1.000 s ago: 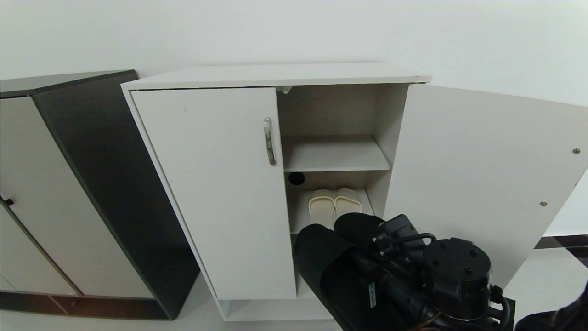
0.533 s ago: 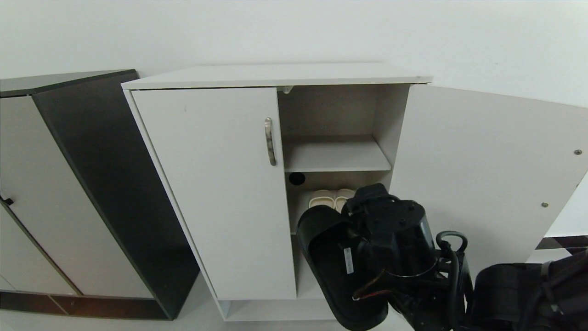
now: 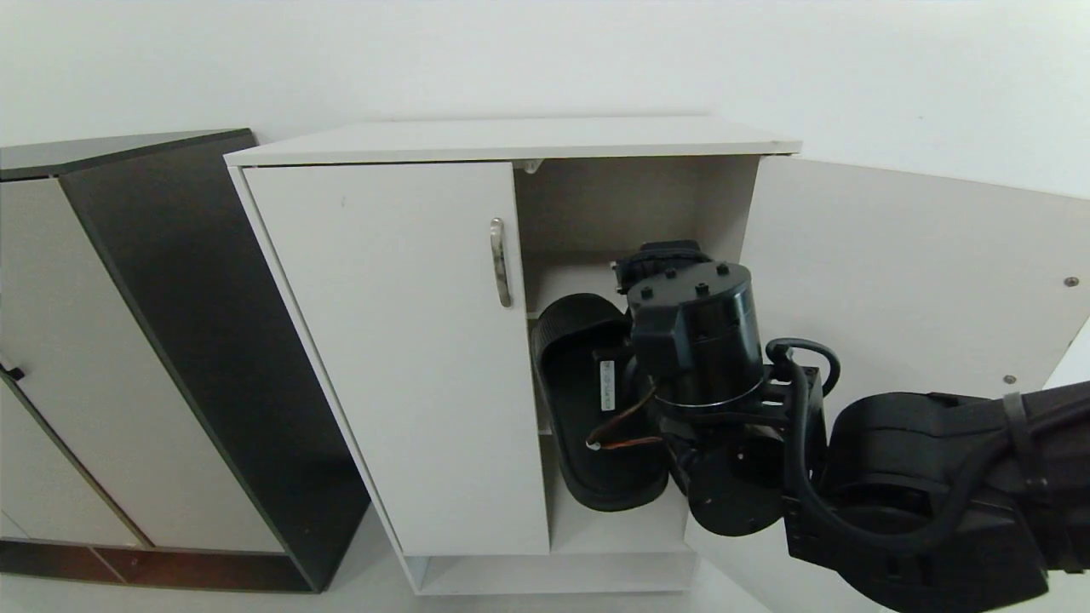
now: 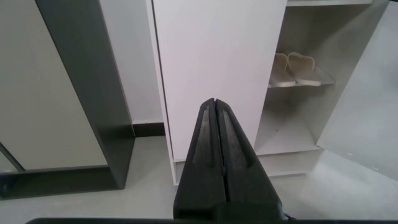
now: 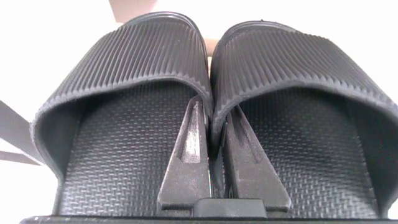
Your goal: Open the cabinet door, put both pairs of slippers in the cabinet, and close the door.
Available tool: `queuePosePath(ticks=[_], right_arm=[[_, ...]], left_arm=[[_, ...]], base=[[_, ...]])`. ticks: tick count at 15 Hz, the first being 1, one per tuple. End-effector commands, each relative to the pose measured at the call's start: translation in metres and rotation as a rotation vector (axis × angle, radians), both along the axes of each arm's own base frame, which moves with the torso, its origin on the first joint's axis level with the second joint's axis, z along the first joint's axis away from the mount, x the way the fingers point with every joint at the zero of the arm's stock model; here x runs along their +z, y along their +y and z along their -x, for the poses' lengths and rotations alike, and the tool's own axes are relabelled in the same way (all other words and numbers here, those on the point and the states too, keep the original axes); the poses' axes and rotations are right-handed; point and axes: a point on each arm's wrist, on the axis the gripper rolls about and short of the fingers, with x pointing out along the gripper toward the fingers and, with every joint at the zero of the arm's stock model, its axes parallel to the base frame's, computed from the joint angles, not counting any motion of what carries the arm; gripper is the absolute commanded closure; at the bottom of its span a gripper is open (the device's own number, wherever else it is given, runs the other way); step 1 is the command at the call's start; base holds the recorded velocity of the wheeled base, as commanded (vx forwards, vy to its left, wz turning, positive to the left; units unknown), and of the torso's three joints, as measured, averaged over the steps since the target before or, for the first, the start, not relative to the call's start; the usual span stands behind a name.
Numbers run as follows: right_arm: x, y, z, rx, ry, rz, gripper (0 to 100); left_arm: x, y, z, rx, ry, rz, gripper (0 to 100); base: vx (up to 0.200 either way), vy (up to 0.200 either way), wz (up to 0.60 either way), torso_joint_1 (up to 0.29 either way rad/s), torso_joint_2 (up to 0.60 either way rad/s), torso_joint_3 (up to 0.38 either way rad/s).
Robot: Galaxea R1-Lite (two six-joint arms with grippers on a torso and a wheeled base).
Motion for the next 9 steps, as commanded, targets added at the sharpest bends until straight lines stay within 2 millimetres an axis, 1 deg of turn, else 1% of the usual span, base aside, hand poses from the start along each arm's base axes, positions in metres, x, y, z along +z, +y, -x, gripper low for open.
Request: queuePosePath(ticks=[1,5,8,9], right_arm=[[-0.006,0.001,-0.005,-0.011,0.008,0.007,100],[-0.017,0.0,-0.016,-0.043,0.037,0.011,100],[-0.012,-0.002,-0.02,-0.053,0.03,0.001,100],[-0.012,-0.002,-0.02,-0.054,0.028,-0.002,100]], left_arm=[[0.0,0.0,0.0,0.0,0.001,0.0,100],[0.0,0.0,0.0,0.0,0.001,0.0,100],[0.0,0.0,0.0,0.0,0.001,0.0,100],[0.0,0.0,0.0,0.0,0.001,0.002,100]], base=[[0.0,0.0,0.0,0.0,0.0,0.0],[0.0,0.0,0.0,0.0,0.0,0.0],[0.0,0.0,0.0,0.0,0.0,0.0],[0.2,0.0,0.0,0.002,0.0,0.002]])
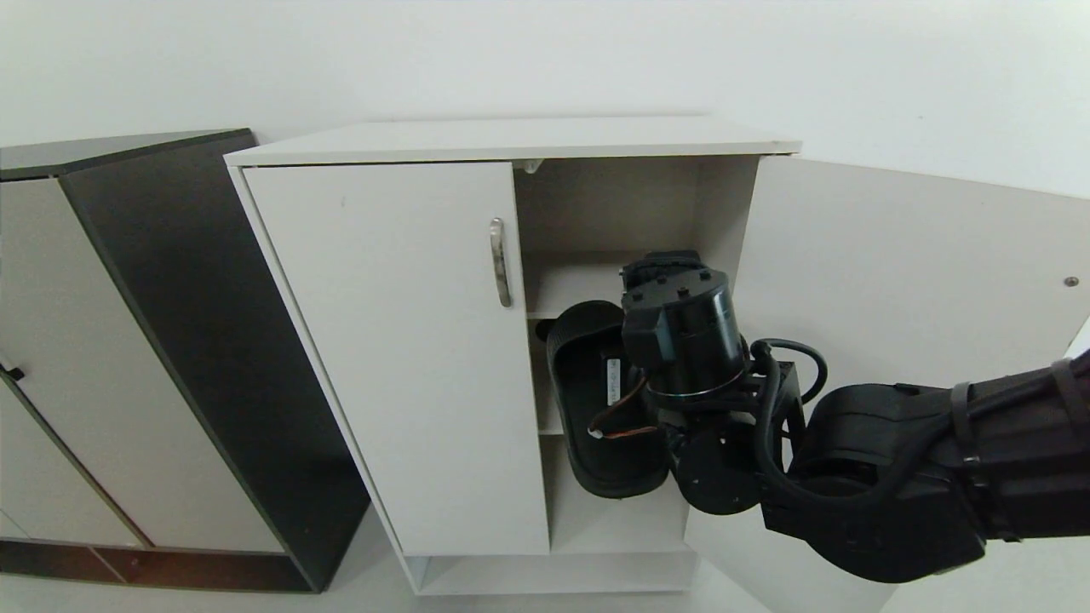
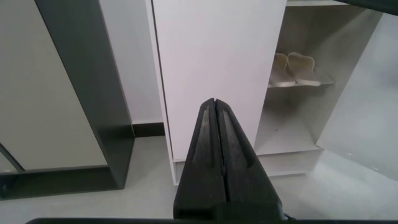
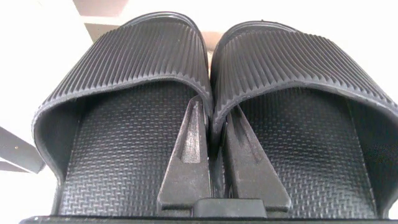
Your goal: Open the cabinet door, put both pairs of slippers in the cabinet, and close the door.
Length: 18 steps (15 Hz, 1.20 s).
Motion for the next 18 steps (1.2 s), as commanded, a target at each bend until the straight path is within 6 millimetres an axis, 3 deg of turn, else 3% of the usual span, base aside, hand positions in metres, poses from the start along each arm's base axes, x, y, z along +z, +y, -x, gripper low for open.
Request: queuePosePath(ticks=[1,11,14,18], right_arm=[[0.001,0.0,-0.002,-0.004,-0.004,-0.005,100],[-0.002,0.0,-0.005,-0.01,-0.001,0.002,100],[-0.006,0.0,-0.009,-0.012,0.004,0.002,100],[-0.017,0.003,-0.033,-0.053,0.004,0.002,100]], left_arm=[[0.0,0.0,0.0,0.0,0.001,0.001,100],[0.0,0.0,0.0,0.0,0.001,0.001,100],[0.0,0.0,0.0,0.0,0.001,0.001,100],[0.0,0.0,0.0,0.0,0.001,0.001,100]], base=[[0.2,0.0,0.0,-0.002,0.01,0.007],[0.2,0.0,0.0,0.001,0.0,0.002],[0.0,0.0,0.0,0.0,0.0,0.0],[0.0,0.0,0.0,0.0,0.0,0.0]])
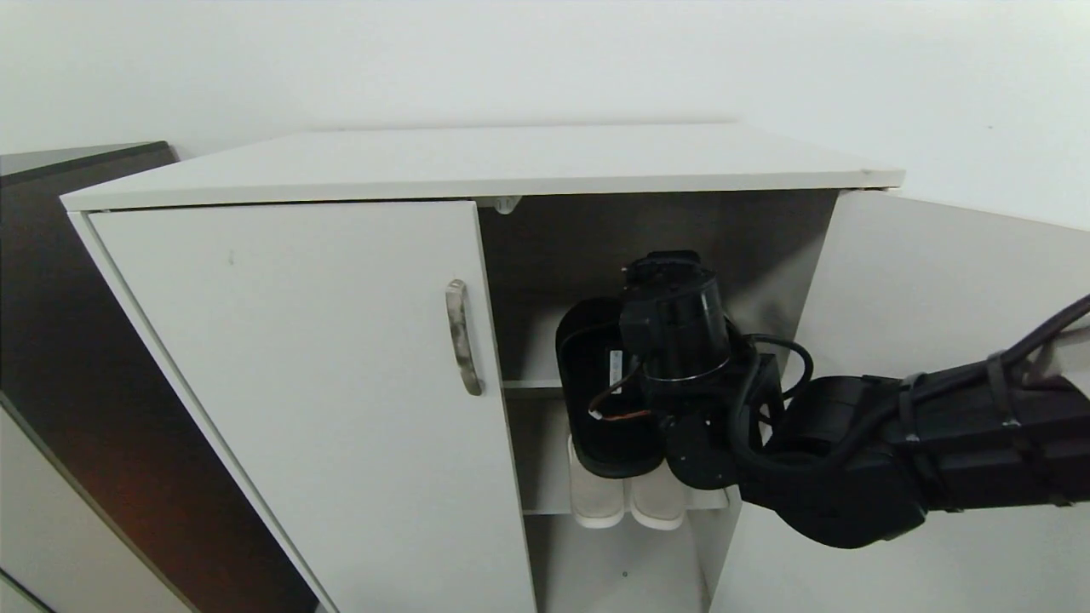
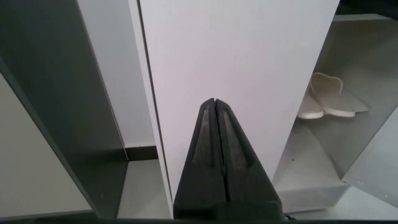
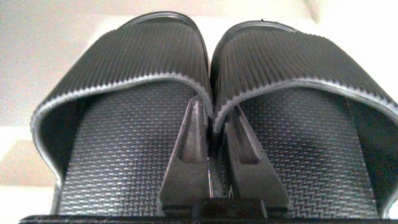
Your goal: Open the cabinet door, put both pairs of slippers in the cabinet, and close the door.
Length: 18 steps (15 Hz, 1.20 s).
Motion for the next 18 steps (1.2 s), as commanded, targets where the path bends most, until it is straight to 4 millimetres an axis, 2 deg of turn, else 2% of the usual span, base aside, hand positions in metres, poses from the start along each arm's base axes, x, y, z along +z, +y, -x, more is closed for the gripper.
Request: queuePosePath(ticks=[1,5,11,18], right_arm=[[-0.011,0.006,-0.014,-0.017,0.009,0.009,100],[-0.003,0.012,-0.041,-0.044,-0.022,-0.025,100],[0.008,0.011,-0.075,-0.07,-0.002,-0.016,100],[-0.002,0.013,-0.09,-0.083,0.006,-0.011,100]], left_arm=[[0.0,0.0,0.0,0.0,0.001,0.001,100],[0.0,0.0,0.0,0.002,0.001,0.003,100],[0.0,0.0,0.0,0.002,0.001,0.004,100],[0.0,0.0,0.0,0.002,0.001,0.004,100]], base=[[0.0,0.0,0.0,0.0,0.0,0.0],[0.0,0.0,0.0,0.0,0.0,0.0],[0.0,0.0,0.0,0.0,0.0,0.0],[0.0,0.0,0.0,0.0,0.0,0.0]])
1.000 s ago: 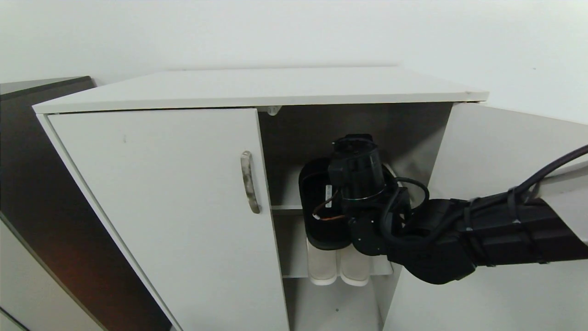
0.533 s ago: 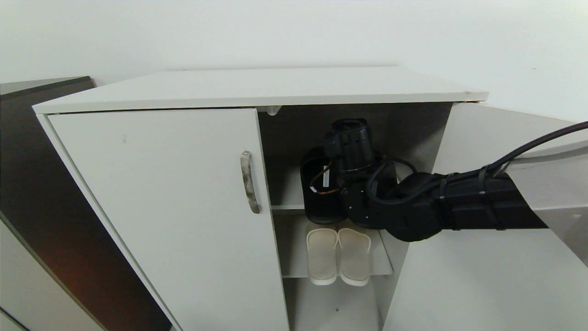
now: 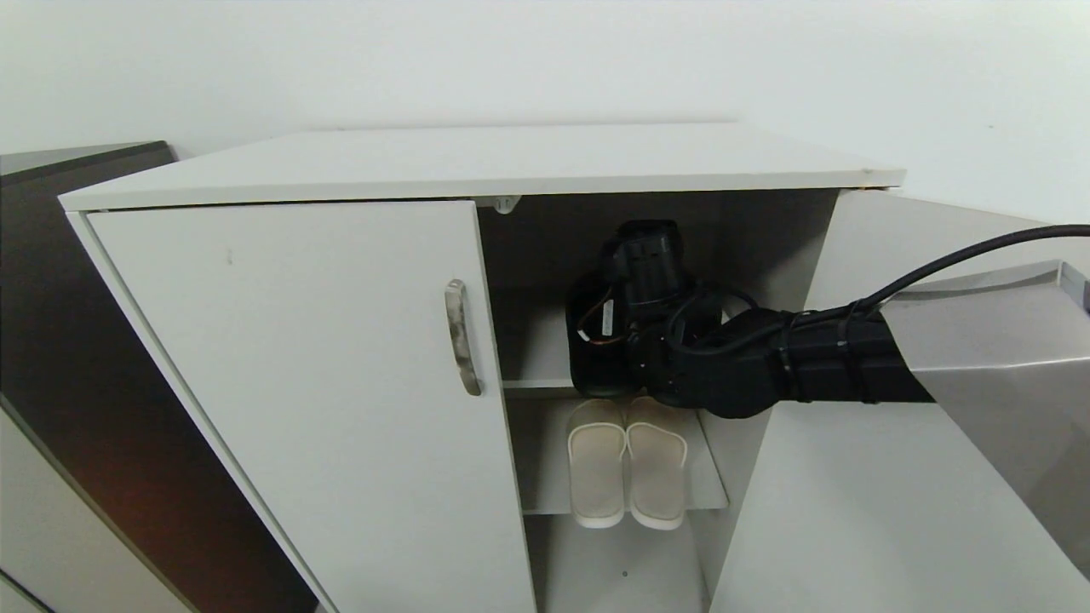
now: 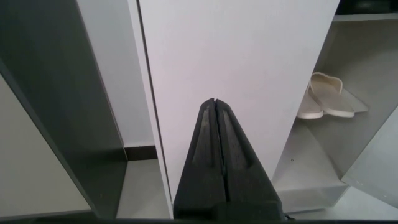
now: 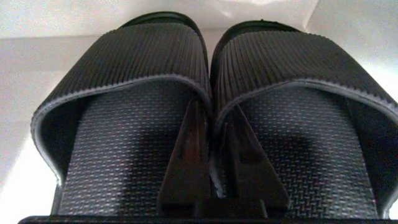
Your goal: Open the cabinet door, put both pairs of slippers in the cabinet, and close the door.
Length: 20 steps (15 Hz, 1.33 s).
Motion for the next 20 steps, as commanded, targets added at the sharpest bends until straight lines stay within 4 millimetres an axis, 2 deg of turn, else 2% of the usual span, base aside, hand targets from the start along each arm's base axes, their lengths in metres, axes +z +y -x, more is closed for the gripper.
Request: queuePosePath(ticks=[1,4,5,9,11,14,16,17,18,20], right_arm=[[-0.007,0.001,-0.004,-0.005,0.008,0.007,100],[-0.01,0.001,-0.005,-0.004,0.013,0.013,100],[-0.009,0.001,-0.005,-0.004,0.012,0.011,0],[-0.012,0.001,-0.002,-0.001,0.03,0.028,0],[-0.003,-0.001,0.012,0.014,0.03,0.029,0],[0.024,-0.015,0.056,0.041,0.013,0.019,0],[0.03,-0.022,0.078,0.067,0.019,0.023,0],[0.03,-0.029,0.099,0.098,0.024,0.029,0],[0.029,-0.034,0.116,0.13,0.026,0.029,100],[0.023,-0.046,0.145,0.188,0.034,0.036,100]], left_arm=[[0.0,0.0,0.0,0.001,0.001,0.0,100],[0.0,0.0,0.0,0.007,0.001,0.0,100],[0.0,0.0,0.0,0.006,0.001,0.002,100],[0.0,0.0,0.0,0.006,0.001,0.002,100],[0.0,0.0,0.0,0.007,0.001,0.0,100],[0.0,0.0,0.0,0.007,0.001,0.0,100],[0.0,0.0,0.0,0.007,0.001,0.0,100],[0.0,0.0,0.0,0.007,0.001,0.0,100],[0.0,0.0,0.0,0.007,0.001,0.0,100],[0.0,0.0,0.0,0.006,0.001,0.0,100]], base=[[0.0,0.0,0.0,0.0,0.0,0.0],[0.0,0.0,0.0,0.0,0.0,0.0],[0.0,0.0,0.0,0.0,0.0,0.0],[0.0,0.0,0.0,0.0,0.0,0.0],[0.0,0.0,0.0,0.0,0.0,0.0],[0.0,0.0,0.0,0.0,0.0,0.0],[0.0,0.0,0.0,0.0,0.0,0.0],[0.0,0.0,0.0,0.0,0.0,0.0],[0.0,0.0,0.0,0.0,0.0,0.0],[0.0,0.0,0.0,0.0,0.0,0.0]])
